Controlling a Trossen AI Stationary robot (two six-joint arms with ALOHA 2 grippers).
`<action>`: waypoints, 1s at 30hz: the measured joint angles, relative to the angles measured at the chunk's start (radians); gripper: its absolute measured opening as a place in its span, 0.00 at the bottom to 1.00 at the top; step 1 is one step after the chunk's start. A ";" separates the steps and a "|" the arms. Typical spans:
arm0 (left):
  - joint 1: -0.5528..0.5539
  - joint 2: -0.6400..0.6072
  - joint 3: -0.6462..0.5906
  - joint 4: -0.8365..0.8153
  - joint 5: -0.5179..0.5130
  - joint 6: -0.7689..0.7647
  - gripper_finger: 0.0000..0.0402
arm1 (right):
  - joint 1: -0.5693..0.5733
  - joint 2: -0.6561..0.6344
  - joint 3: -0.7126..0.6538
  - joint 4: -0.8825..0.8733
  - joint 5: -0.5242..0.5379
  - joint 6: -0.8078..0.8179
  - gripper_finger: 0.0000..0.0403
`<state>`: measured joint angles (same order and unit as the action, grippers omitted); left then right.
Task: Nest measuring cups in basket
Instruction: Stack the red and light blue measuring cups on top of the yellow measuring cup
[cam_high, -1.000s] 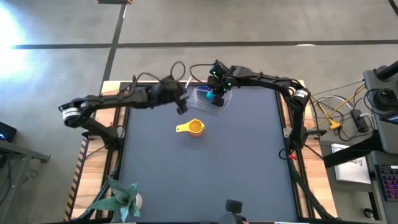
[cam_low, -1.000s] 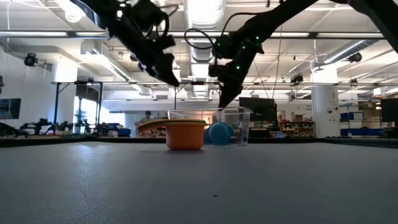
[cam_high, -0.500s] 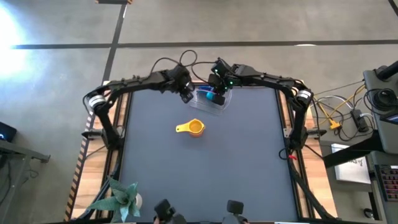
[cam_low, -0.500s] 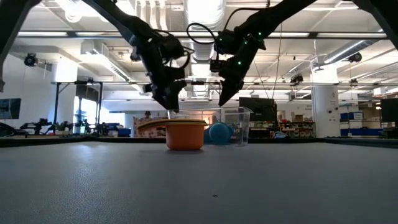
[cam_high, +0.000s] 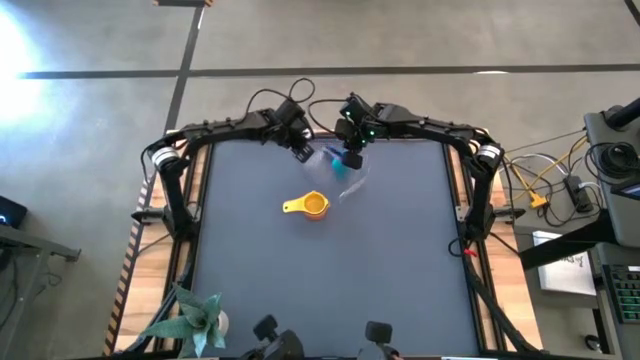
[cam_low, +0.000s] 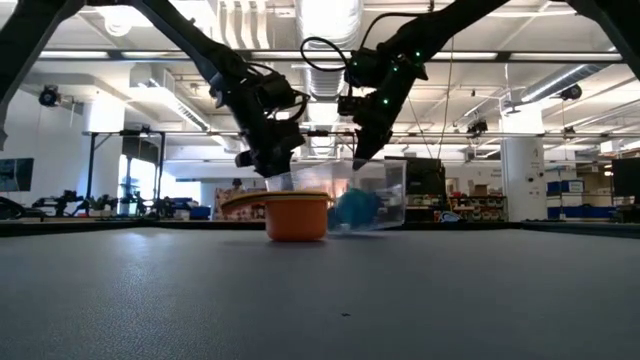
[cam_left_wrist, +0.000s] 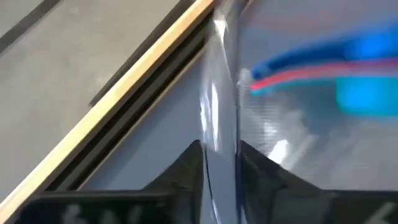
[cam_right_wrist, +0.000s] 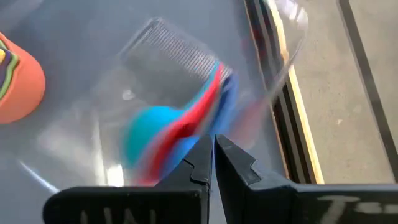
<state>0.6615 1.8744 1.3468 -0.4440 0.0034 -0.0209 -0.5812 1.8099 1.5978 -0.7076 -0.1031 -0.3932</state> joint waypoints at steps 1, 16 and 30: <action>-0.001 -0.002 -0.009 0.022 0.009 0.002 0.11 | 0.000 -0.001 0.000 0.000 0.000 0.000 0.02; -0.013 -0.012 -0.150 0.365 -0.022 -0.065 0.11 | 0.000 -0.043 0.000 -0.005 0.000 0.001 0.02; -0.013 -0.045 -0.250 0.515 -0.075 -0.136 0.11 | 0.000 -0.072 0.001 -0.006 -0.001 0.009 0.02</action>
<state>0.6487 1.8290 1.0966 0.0707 -0.0719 -0.1568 -0.5808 1.7382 1.5990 -0.7132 -0.1040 -0.3838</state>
